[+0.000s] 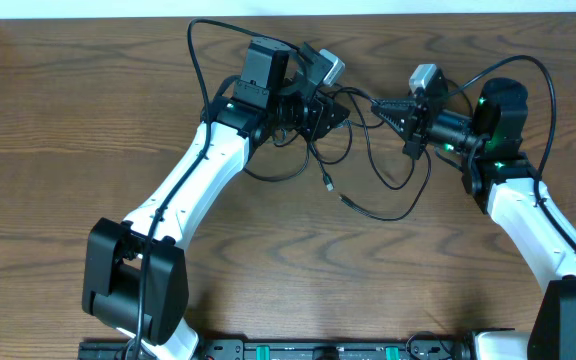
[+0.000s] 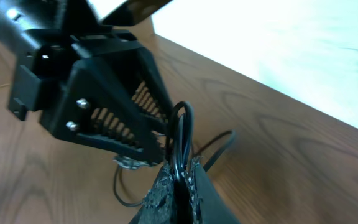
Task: Untangle cables
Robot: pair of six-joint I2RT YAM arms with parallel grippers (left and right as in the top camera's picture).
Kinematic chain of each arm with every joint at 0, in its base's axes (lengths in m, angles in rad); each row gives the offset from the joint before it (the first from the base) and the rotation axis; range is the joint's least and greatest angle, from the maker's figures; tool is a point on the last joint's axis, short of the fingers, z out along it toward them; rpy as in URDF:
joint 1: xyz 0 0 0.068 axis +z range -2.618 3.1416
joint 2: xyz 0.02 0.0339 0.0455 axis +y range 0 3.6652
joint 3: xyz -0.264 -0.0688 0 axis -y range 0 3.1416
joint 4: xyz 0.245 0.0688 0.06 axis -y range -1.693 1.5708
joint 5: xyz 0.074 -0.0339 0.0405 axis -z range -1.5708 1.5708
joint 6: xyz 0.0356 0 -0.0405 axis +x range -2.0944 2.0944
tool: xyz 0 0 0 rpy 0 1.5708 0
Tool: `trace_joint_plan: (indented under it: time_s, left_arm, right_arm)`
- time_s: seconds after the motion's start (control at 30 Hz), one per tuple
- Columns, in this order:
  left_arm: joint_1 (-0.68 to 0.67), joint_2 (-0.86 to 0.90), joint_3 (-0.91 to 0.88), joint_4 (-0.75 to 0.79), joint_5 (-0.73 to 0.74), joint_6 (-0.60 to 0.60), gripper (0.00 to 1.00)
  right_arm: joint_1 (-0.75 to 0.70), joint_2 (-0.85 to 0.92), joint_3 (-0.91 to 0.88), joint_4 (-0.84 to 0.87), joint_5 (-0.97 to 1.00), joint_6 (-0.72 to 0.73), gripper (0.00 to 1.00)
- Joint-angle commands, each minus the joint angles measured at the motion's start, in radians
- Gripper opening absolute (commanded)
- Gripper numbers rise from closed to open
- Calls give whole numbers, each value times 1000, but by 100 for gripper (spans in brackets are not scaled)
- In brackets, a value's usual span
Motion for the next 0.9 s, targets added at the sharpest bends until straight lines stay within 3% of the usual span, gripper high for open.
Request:
trace_joint_plan:
  time_s: [0.0, 0.17, 0.27, 0.33, 0.37, 0.6, 0.87]
  left_arm:
    - [-5, 14, 9, 11, 21, -12, 40]
    - [-8, 14, 9, 12, 20, -12, 37]
    - [-8, 14, 9, 12, 20, -12, 27]
    - [-8, 14, 9, 12, 20, -12, 10]
    - [-8, 14, 9, 12, 20, -12, 8]
    - [-8, 14, 9, 1, 13, -11, 8]
    - [-6, 14, 9, -49, -188, -12, 8]
  right_arm:
    - [-4, -16, 5, 3, -87, 25, 1]
    - [-4, -16, 5, 2, -110, 28, 1]
    - [-4, -16, 5, 3, -105, 27, 1]
    - [-4, -16, 5, 2, -81, 28, 1]
    - [-4, -16, 5, 2, -71, 28, 1]
    - [-4, -16, 5, 1, 13, 36, 1]
    - [-10, -16, 5, -98, 213, 35, 1]
